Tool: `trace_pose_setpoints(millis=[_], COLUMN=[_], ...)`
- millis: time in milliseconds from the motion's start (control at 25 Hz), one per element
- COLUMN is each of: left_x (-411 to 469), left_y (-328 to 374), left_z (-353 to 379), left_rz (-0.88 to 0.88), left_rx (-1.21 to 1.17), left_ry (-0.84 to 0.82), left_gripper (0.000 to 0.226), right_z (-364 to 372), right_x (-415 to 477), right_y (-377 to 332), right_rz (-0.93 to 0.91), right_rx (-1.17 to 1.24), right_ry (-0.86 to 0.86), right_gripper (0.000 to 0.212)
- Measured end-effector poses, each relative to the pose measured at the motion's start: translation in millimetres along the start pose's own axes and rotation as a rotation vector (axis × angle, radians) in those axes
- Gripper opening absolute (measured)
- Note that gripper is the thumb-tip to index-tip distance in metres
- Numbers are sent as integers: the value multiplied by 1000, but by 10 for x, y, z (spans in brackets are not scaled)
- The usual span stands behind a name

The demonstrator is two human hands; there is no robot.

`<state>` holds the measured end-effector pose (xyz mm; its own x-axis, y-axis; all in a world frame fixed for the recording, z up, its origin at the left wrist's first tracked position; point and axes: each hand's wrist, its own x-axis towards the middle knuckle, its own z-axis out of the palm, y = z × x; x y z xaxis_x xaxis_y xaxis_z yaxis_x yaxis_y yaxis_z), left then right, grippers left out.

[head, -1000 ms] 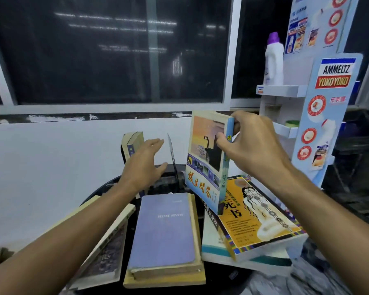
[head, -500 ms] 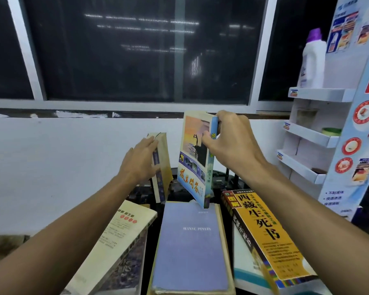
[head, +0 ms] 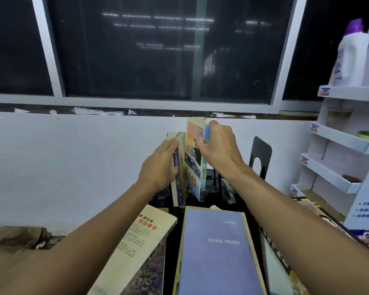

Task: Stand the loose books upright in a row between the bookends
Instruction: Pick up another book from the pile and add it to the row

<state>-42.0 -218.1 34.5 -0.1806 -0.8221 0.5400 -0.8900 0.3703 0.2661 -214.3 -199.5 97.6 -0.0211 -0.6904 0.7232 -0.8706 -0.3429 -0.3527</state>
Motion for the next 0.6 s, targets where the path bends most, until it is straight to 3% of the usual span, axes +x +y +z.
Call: trace_pose_setpoints(millis=[240,600], left_x=[-1,5], left_y=[-8,-38], left_z=[73,111], left_rz=[9,10], left_rx=[-43,-90], left_ry=[27,43], left_gripper=[80,81], right_z=[388,718], right_x=[-8,-87], right_y=[28,167], right_rz=[25,26], right_rx=[89,113], right_ry=[-23,-41], right_gripper=[22,20])
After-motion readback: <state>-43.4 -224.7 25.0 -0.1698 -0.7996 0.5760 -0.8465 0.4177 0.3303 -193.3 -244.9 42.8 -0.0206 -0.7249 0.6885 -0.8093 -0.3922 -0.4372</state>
